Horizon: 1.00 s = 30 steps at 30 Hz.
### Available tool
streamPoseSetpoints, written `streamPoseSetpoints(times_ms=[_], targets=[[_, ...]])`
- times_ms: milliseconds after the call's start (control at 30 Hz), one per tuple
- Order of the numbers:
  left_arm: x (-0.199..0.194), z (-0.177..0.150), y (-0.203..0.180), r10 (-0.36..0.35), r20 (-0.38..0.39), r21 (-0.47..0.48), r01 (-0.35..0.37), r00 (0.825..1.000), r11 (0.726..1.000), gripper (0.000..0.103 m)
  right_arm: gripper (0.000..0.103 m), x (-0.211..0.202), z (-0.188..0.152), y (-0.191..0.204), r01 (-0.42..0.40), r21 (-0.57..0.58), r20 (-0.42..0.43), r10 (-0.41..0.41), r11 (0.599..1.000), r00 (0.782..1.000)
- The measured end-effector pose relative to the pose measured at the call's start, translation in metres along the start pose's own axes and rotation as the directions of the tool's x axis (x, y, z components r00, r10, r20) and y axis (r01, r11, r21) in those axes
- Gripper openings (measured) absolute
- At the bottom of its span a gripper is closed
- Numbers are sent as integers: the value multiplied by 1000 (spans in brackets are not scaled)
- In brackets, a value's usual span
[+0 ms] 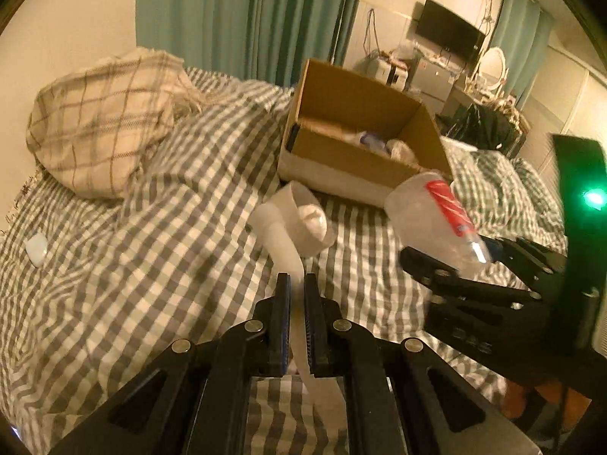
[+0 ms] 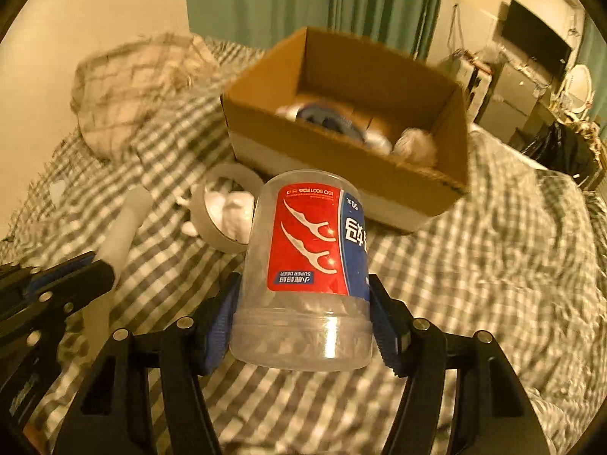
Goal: Organize objects
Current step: 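Carry the tube and bottle into the box while both grippers release them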
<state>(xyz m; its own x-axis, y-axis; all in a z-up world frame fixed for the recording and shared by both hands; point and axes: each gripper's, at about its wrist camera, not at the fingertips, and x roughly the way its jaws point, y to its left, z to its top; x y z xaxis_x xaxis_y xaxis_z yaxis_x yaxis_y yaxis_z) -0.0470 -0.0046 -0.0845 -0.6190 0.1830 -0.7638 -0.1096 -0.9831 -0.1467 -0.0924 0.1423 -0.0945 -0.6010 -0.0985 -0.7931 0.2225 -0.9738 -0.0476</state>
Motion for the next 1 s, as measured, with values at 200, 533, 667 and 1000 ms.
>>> streamPoseSetpoints(times_ms=[200,533,667,1000], targets=[[-29,13,-4,-11,65,3,11,998,1000,6,63,-57,-4,-9,12,21,92,-14,1000,996],[-55,63,-22,-52,139,59,44,989,997,6,63,-123,32,-10,12,12,224,-14,1000,974],[-54,88,-31,-79,152,82,67,985,994,6,63,-135,58,-13,30,-9,264,-26,1000,964],[-10,162,-49,-99,158,133,79,982,988,6,63,-125,130,-44,21,16,325,-25,1000,945]])
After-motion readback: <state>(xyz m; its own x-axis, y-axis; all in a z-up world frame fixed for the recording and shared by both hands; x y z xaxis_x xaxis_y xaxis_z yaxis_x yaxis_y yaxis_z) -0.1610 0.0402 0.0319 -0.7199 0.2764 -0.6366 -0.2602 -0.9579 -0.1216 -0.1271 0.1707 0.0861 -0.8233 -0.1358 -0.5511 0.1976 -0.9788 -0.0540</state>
